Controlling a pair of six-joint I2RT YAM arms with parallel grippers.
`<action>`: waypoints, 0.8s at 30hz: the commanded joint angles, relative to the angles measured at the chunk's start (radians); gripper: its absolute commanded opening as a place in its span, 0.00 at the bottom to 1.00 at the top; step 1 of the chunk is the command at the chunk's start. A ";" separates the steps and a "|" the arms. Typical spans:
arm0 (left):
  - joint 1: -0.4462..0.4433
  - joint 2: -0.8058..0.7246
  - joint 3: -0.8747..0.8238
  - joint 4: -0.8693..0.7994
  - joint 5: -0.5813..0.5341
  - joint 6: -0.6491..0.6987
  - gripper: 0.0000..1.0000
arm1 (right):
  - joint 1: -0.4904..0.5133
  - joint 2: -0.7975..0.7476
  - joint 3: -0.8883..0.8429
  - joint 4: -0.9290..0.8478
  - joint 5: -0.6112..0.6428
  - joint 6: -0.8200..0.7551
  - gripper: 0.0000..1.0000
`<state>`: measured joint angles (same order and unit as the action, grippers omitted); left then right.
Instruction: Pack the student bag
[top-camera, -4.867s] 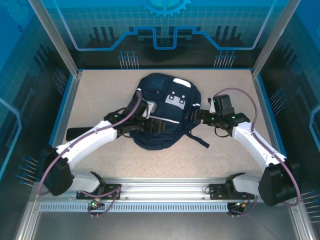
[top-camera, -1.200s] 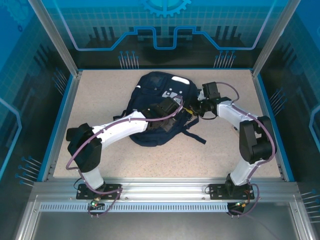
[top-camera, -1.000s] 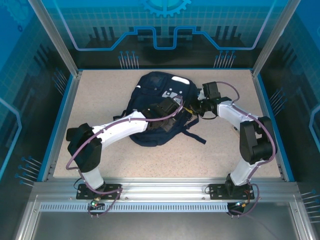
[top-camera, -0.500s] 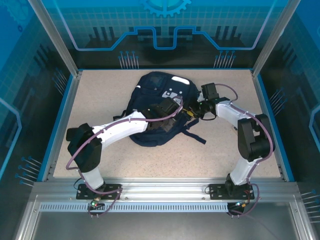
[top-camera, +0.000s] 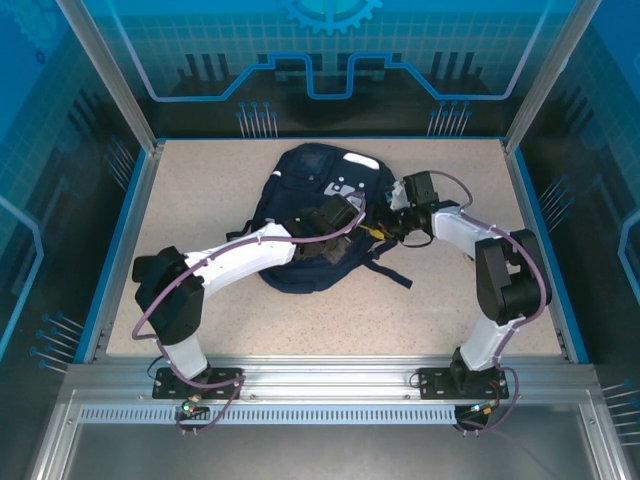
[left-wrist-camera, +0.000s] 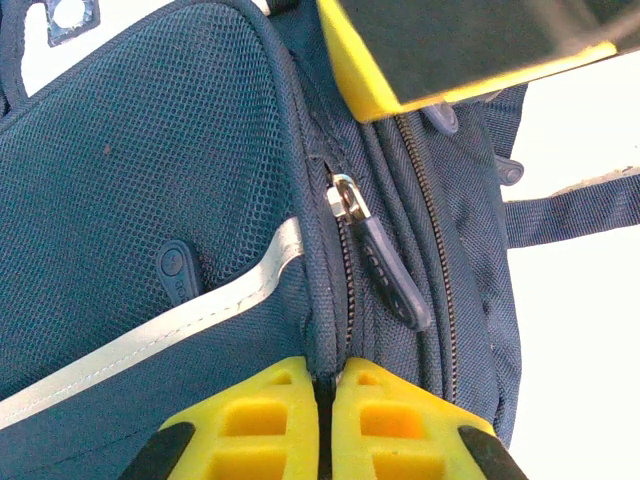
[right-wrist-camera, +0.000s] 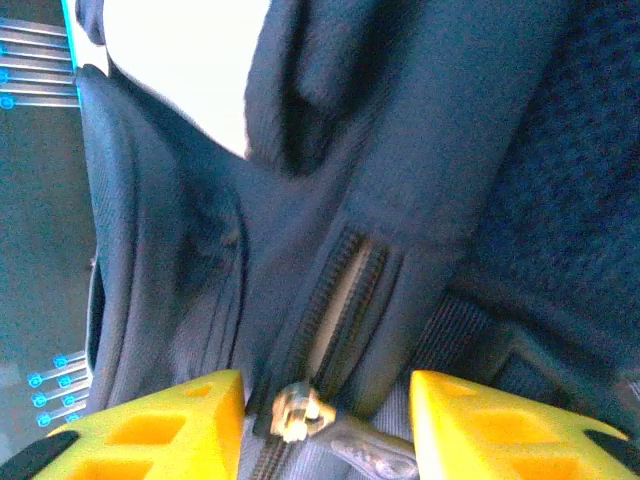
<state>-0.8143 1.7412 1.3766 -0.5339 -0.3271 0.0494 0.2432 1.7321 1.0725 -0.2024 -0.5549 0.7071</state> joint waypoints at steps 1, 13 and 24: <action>0.000 -0.066 -0.020 0.009 0.013 -0.004 0.00 | -0.002 -0.064 -0.059 0.041 -0.063 -0.126 0.42; 0.000 -0.094 -0.051 0.023 0.056 0.006 0.00 | 0.003 -0.047 -0.043 0.028 -0.055 -0.220 0.29; 0.000 -0.092 -0.048 0.026 0.059 0.011 0.00 | 0.022 -0.010 -0.029 0.002 -0.023 -0.351 0.39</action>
<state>-0.8139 1.7023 1.3304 -0.5255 -0.3054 0.0586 0.2462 1.6955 1.0164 -0.1764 -0.5766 0.4282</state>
